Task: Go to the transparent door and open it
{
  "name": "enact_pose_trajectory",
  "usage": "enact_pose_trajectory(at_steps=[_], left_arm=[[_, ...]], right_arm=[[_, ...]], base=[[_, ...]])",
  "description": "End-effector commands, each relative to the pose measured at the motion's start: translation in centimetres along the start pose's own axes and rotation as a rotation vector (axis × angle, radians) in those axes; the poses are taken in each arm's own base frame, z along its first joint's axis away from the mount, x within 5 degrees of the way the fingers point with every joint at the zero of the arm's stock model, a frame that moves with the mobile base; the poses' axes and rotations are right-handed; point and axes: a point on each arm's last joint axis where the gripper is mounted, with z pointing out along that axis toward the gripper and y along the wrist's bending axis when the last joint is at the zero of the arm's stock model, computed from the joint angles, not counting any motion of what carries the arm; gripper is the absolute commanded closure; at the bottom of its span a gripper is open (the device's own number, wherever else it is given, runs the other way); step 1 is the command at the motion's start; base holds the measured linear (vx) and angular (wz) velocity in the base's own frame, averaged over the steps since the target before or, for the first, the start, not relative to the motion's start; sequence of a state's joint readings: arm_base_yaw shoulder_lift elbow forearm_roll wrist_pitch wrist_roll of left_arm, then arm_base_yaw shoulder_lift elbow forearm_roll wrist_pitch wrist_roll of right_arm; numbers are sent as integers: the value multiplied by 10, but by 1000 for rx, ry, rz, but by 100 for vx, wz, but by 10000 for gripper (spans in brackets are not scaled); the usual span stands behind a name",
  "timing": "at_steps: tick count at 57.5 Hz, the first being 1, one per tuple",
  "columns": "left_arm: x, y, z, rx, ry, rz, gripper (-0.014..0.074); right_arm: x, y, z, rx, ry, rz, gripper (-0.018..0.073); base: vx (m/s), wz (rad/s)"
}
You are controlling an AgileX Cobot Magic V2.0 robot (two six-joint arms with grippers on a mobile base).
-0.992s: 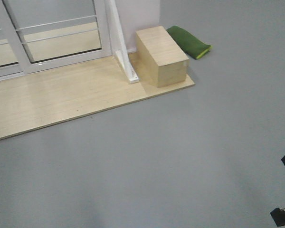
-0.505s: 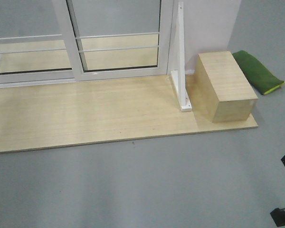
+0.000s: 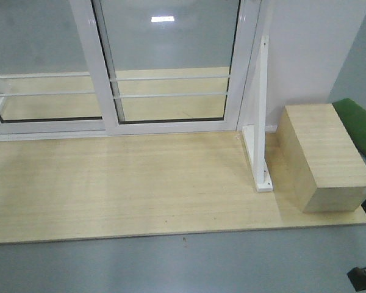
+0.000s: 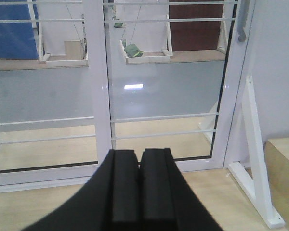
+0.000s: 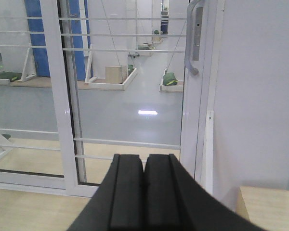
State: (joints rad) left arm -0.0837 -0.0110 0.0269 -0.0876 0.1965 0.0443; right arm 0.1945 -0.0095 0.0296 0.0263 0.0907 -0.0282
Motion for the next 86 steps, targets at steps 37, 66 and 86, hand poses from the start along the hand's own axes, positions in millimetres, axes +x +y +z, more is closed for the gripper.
enact_pose_trajectory(at_steps=[37, 66, 86], left_arm=[[2, 1, 1, -7, -67, -10, 602], [2, 1, 1, -7, -67, -10, 602], [2, 1, 1, -7, -67, -10, 602]], right_arm=[[-3, -1, -1, 9, -77, -10, 562], [-3, -1, -1, 9, -77, -10, 562], [-3, -1, -1, 9, -76, -10, 562]], base=[[51, 9], [35, -2], [17, -3]])
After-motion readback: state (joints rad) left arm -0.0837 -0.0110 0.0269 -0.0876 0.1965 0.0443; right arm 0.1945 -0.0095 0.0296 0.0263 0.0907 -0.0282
